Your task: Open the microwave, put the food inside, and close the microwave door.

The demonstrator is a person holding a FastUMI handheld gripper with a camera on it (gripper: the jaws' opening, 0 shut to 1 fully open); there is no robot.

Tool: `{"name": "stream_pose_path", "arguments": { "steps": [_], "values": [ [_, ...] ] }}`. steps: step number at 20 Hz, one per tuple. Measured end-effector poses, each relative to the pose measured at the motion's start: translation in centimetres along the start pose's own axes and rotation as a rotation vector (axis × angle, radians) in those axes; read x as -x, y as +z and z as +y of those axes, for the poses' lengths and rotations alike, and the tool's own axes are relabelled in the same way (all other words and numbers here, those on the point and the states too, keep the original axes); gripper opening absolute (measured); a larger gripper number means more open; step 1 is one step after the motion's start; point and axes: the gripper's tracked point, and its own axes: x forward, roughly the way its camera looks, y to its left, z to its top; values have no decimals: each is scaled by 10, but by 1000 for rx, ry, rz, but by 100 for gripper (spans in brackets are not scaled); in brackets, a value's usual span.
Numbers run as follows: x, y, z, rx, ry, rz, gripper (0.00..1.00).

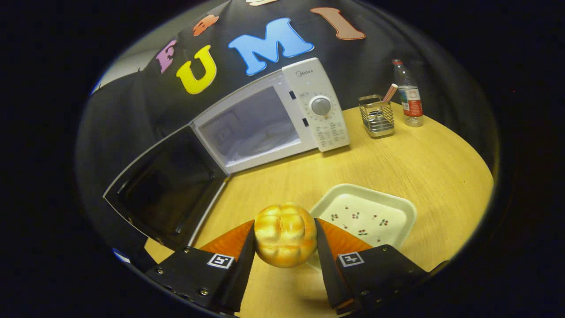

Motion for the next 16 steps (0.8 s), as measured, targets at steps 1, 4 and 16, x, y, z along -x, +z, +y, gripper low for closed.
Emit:
{"name": "stream_pose_path", "arguments": {
  "steps": [1,4,16],
  "values": [
    [-5,6,11,-8,14,-21,71],
    [-29,21,43,-83,66,-75,71],
    [-176,95,98,-144,42,-271,71]
  ]
}}
